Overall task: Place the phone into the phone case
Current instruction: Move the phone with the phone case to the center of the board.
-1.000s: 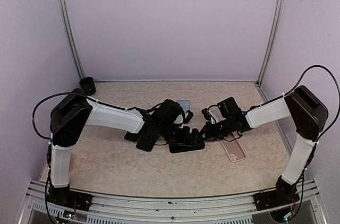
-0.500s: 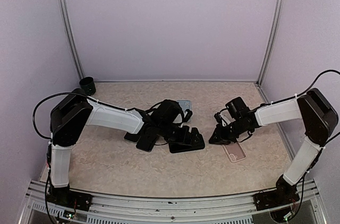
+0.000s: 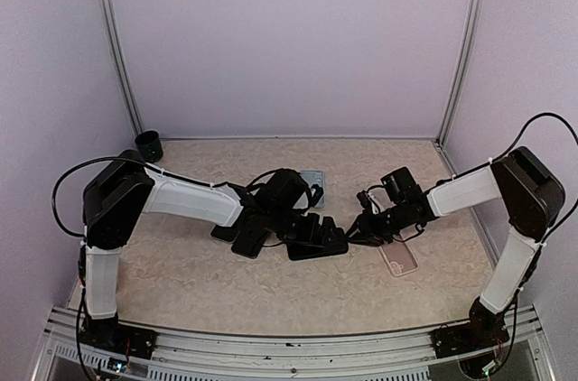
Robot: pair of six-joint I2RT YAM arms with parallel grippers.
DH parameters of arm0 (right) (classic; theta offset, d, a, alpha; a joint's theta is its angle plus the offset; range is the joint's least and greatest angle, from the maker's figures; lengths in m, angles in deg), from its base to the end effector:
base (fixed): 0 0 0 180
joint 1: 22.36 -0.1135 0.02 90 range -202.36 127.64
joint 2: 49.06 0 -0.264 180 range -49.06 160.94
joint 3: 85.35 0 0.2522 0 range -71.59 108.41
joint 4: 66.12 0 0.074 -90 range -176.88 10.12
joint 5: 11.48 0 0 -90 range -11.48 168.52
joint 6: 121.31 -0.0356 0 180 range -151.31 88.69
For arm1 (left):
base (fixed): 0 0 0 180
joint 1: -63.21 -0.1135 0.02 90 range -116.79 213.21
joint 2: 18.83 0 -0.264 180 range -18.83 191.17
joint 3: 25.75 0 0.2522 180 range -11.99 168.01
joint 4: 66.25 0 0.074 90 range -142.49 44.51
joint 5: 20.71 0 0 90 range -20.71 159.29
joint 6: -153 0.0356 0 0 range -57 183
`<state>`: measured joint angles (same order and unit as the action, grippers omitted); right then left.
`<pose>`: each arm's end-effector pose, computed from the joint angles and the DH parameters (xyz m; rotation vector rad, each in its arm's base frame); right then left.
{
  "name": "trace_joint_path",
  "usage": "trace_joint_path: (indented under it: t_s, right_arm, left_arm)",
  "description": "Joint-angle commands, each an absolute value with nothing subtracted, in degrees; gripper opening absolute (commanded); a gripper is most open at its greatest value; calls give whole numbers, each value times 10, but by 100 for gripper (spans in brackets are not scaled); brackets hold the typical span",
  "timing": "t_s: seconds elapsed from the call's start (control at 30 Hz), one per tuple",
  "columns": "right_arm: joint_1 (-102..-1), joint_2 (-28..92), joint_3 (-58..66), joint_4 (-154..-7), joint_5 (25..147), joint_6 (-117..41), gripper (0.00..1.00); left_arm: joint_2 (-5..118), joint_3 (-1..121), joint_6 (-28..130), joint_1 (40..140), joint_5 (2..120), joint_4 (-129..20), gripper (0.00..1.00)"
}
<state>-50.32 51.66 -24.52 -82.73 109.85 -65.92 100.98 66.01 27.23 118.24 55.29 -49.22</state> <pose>0.2742 0.1665 0.1241 -0.0714 2.7297 1.0773 0.2511 -0.3741 0.1471 0.5615 2.5251 -0.9832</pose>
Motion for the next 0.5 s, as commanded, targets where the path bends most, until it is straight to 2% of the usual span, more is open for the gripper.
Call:
trace_joint_path:
  t_s: [0.0,0.33,0.47]
  right_arm:
    - [-500,550,-253,-818,1114,-668,26]
    - [-488,538,-280,-800,1118,-673,13]
    - [-483,539,-279,-801,1115,-664,11]
  left_arm:
    - [1031,625,272,1178,579,-387,96]
    - [1030,627,275,1177,584,-381,97]
    - [1033,628,276,1177,585,-381,97]
